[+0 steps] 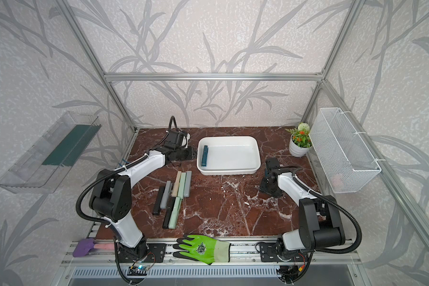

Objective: Put the pruning pliers into the storage box
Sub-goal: Pick up the pruning pliers from the center of the board.

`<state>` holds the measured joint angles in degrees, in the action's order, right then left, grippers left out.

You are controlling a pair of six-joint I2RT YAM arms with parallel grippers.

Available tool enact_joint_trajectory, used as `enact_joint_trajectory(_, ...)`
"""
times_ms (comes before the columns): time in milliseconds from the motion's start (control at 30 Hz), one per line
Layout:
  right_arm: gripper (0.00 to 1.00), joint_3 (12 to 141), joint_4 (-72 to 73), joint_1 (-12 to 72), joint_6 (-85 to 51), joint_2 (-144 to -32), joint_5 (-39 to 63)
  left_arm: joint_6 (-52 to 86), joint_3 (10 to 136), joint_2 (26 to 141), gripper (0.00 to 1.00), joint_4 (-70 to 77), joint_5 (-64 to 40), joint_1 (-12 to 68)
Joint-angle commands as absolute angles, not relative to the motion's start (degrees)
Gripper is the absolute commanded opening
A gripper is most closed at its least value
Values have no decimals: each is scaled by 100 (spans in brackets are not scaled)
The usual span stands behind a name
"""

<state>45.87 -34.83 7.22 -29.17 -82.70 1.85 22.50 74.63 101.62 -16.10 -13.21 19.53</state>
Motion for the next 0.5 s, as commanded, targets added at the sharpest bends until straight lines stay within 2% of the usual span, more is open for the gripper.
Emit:
enact_joint_trajectory(0, 50, 4542, -3094, 716, -2983, -8394, 100, 2144, 7528, 10054, 36, -1710, -1304, 1977)
enact_joint_trajectory(267, 50, 4649, -3123, 504, -2824, -8716, -451, 2116, 7537, 9994, 36, -1755, -1262, 1978)
enact_joint_trajectory(467, 51, 4828, -3026, 457, -2647, -8871, -415, 2109, 7559, 9985, 36, -1790, -1275, 1978)
